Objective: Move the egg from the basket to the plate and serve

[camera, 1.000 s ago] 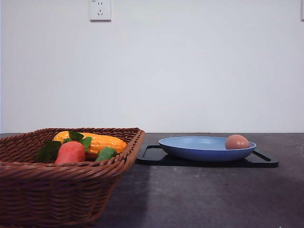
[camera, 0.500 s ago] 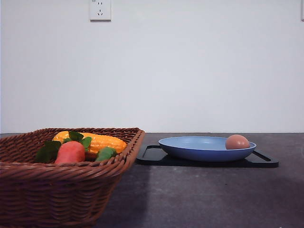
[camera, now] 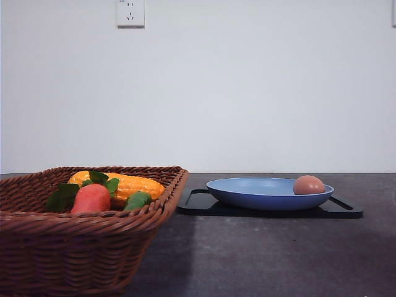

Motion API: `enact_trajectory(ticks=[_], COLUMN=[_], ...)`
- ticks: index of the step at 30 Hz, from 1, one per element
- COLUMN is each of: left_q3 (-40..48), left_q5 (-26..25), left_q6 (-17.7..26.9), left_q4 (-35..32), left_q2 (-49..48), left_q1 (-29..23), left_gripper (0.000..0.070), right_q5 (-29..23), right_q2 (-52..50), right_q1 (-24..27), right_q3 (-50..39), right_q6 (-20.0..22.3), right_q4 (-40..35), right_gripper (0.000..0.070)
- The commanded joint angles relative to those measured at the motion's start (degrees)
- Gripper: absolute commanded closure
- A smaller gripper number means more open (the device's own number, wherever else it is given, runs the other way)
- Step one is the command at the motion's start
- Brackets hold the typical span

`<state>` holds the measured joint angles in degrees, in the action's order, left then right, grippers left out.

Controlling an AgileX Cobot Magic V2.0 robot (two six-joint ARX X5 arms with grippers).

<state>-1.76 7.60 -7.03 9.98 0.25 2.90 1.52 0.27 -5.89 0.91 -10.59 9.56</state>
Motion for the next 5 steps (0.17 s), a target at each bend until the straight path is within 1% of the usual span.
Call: enact_trajectory(ticks=[1,5], left_q3=[1.60,1.60], left_q5=[-0.09,-0.09], left_q6=[-0.09,-0.09], left_q4=[0.24,0.24], left_q2=[-0.09,-0.09], left_q1=[-0.04,-0.04], left_gripper=[0.0700,0.0700], right_q5=[-0.08,-0.06], right_q2=[-0.07,-0.07], right_q1=[-0.13,-0.13], right_q3=[-0.37,-0.37], right_q6=[-0.55,-0.55], right_q4=[-0.68,-0.68], right_gripper=[0.0700,0.0700])
